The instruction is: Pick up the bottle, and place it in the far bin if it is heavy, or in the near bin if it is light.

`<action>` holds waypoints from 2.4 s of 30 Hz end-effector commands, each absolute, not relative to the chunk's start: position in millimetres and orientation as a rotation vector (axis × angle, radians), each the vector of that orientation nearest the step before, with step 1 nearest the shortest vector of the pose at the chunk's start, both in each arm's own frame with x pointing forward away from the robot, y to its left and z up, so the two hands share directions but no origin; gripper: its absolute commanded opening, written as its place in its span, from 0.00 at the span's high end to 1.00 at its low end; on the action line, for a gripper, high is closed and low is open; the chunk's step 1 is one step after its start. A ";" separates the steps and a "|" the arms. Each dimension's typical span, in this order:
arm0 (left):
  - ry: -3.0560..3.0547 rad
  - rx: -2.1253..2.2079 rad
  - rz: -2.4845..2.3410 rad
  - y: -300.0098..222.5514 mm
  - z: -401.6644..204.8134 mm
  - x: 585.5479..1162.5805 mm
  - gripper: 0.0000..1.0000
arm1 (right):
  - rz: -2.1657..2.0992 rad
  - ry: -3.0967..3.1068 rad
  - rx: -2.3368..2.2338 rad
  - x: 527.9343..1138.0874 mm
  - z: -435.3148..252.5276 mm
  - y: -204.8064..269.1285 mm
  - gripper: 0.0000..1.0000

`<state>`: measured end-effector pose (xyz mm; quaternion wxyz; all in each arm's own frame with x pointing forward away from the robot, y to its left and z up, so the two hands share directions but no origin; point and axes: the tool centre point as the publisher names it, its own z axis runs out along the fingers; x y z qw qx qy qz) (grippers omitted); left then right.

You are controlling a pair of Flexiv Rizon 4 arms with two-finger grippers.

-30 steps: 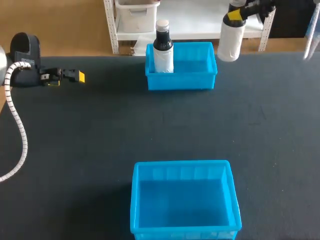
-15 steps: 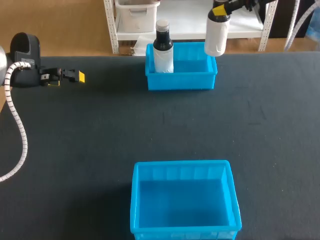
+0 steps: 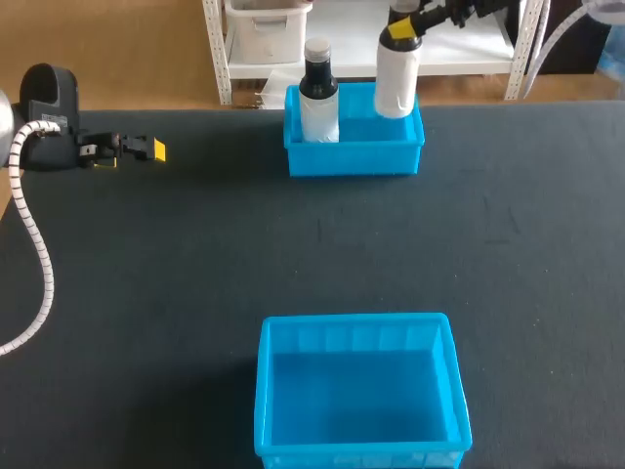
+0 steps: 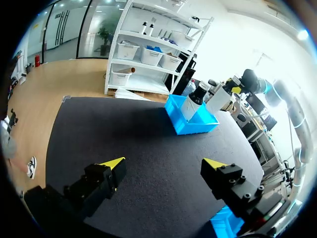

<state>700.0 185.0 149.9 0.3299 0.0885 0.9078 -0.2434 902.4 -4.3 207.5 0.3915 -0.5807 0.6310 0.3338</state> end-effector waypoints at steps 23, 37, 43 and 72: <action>2.375 0.231 -0.637 185.0 149.9 700.0 0.00 | 1.010 1.586 -1.562 916.9 172.5 16.0 1.00; 2.375 0.231 -0.637 185.0 149.9 700.0 0.00 | 1.032 1.597 -1.550 921.5 154.8 19.4 1.00; 2.375 0.231 -0.637 185.0 149.9 700.0 0.00 | 1.038 1.605 -1.553 924.2 149.4 22.1 1.00; 2.375 0.231 -0.637 185.0 149.9 700.0 0.00 | 1.051 1.576 -1.582 926.4 130.7 24.5 1.00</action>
